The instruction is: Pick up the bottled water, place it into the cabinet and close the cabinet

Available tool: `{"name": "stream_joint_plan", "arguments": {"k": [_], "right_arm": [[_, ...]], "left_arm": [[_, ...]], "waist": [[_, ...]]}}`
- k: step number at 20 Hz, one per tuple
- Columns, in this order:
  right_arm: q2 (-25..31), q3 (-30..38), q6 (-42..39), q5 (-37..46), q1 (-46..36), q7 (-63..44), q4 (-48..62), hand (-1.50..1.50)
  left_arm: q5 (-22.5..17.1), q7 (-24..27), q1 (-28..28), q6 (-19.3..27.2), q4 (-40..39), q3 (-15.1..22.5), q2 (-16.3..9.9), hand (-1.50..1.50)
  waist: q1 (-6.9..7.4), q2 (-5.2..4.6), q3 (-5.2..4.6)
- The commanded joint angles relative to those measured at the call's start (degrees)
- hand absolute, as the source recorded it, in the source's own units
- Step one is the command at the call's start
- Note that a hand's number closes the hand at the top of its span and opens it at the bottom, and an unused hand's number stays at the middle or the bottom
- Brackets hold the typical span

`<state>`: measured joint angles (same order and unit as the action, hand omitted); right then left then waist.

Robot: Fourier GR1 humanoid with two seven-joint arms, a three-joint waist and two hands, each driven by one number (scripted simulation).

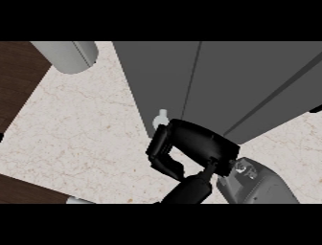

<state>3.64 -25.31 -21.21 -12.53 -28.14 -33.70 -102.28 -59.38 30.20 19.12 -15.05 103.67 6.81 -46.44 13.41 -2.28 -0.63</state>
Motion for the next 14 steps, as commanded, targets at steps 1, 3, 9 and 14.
{"name": "stream_joint_plan", "arguments": {"k": [1, 3, 9, 14], "right_arm": [[-3.5, 2.7, 5.7, 0.1, -11.3, -1.3, 11.5, 1.50], [-3.5, 4.9, 10.0, 1.9, -16.3, -0.2, 15.3, 1.50], [-3.6, 10.4, 20.7, 4.2, -27.0, 4.5, 28.2, 1.50], [-3.6, 11.5, 26.3, 2.7, -32.7, 8.5, 36.7, 1.50]], "left_arm": [[-0.9, 0.2, 0.4, -0.8, -0.7, -1.1, -0.1, -1.50], [-0.1, 1.0, 1.0, -0.8, -1.6, -0.9, 0.7, -1.50], [-0.2, 1.2, 0.6, -1.0, -1.5, -1.2, 1.0, -1.50], [-1.1, 1.2, 1.7, -1.5, -1.8, -2.8, 0.5, -1.50]], "waist": [[-0.29, 0.14, 0.18], [-1.06, 0.38, 0.19], [-2.49, 0.12, 0.35], [-2.94, 0.23, 0.44]]}}
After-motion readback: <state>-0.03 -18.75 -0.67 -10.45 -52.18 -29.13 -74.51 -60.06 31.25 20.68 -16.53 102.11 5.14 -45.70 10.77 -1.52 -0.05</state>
